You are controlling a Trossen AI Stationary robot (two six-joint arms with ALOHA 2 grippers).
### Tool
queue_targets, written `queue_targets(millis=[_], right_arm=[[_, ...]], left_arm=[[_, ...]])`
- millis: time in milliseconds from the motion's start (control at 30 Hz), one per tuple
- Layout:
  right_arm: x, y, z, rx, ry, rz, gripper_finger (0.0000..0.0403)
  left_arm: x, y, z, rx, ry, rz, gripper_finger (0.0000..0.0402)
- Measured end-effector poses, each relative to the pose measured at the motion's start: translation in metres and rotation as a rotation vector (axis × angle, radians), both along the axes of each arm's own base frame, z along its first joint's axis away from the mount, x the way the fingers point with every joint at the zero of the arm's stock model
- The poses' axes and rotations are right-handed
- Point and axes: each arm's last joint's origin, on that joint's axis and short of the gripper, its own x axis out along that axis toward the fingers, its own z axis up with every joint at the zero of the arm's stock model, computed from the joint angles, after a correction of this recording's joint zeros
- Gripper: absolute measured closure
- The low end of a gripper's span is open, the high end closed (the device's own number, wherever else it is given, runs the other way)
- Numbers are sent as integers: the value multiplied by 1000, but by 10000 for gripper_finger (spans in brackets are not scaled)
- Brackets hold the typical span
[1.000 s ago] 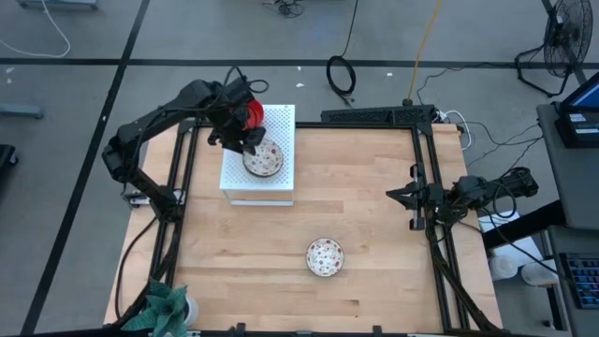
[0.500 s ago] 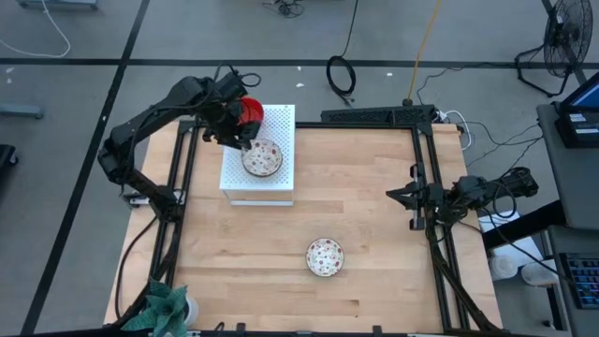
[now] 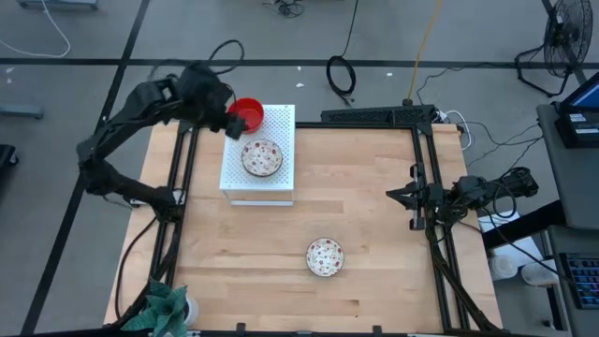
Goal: Pick & Place Mini bowls
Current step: Stack the white patterned bowl on top of the white patterned bowls on the shelf
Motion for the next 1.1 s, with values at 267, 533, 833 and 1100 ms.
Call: queue_targets(millis=[267,533,833,1100], right_arm=[[0,0,0,1,0,0,403],[0,0,0,13,-2,1,403],[0,0,0,13,-2,1,403],[0,0,0,13,-2,1,403]], left_arm=[[27,-82,20,196,-161,-333,245],[95,-161,-12,322,-147,-579,245],[174,-196,-104,268,97,-738,245],[222,-180,-178,251,250,-791,245]])
